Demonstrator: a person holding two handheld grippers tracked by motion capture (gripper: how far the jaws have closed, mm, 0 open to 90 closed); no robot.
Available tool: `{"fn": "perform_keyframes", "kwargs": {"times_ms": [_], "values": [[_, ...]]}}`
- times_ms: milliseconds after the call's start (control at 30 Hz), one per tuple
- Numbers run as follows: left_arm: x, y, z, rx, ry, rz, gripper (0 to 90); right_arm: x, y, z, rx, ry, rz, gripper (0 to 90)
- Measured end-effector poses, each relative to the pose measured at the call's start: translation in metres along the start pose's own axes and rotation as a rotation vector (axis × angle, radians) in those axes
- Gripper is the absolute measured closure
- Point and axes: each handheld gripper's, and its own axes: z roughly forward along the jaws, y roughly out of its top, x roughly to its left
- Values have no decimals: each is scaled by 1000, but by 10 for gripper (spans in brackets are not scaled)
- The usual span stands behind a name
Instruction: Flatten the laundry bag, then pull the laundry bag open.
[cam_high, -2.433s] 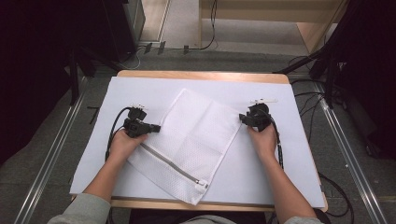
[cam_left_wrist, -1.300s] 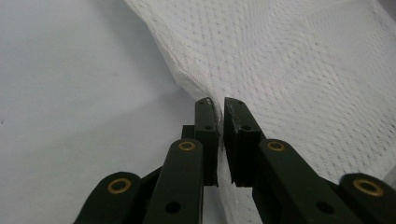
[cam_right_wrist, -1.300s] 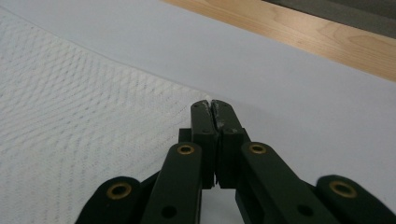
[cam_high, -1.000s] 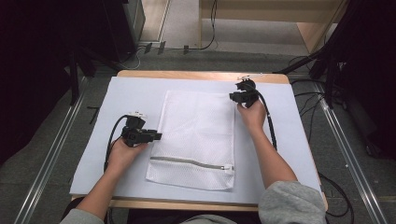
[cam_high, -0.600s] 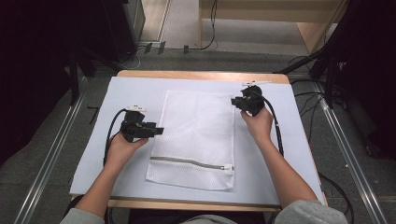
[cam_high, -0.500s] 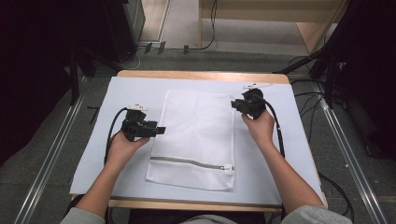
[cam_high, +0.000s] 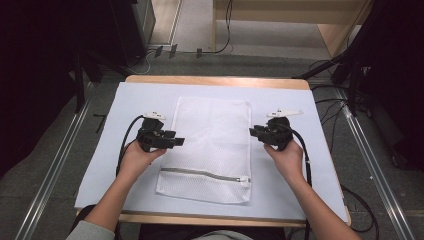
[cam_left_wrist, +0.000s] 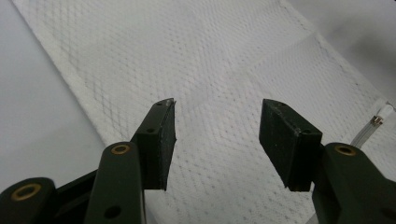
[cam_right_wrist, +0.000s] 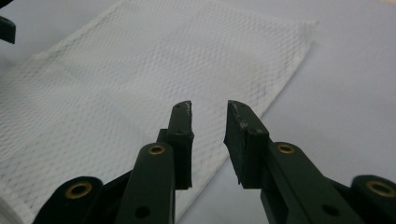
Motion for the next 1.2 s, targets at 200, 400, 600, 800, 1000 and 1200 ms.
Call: {"fn": "perform_keyframes", "kwargs": {"times_ms": [200,400,600,800,1000,1200], "values": [[-6,1,2,0,-14,22,465,6,-19,-12,6,39,-11,720],[-15,5,4,-4,-26,47,460,13,-33,-17,32,51,-33,720],[-28,8,9,8,-46,72,459,21,-41,-26,38,74,-14,739],[-41,9,14,16,-71,97,462,33,-49,-24,60,88,-4,789],[-53,9,21,28,-99,120,474,44,-59,-25,98,118,2,866],[-63,9,25,29,-121,137,486,51,-67,-30,113,112,-15,900]]}}
